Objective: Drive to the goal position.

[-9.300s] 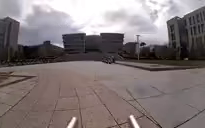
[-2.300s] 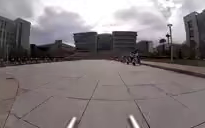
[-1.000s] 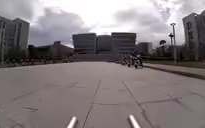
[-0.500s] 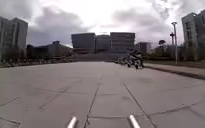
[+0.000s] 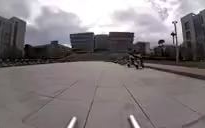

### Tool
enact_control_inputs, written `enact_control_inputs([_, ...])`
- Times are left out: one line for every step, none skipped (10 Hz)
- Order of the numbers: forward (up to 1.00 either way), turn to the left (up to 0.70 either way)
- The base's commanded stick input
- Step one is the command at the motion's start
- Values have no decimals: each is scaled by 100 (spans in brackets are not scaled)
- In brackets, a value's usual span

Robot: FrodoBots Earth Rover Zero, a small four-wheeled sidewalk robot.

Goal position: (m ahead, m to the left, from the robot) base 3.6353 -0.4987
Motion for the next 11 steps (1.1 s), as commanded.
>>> enact_control_inputs([70, 4])
enact_control_inputs([70, 4])
enact_control_inputs([70, 4])
enact_control_inputs([70, 4])
enact_control_inputs([70, 4])
enact_control_inputs([70, 4])
enact_control_inputs([70, 4])
enact_control_inputs([70, 4])
enact_control_inputs([70, 4])
enact_control_inputs([70, 4])
enact_control_inputs([70, 4])
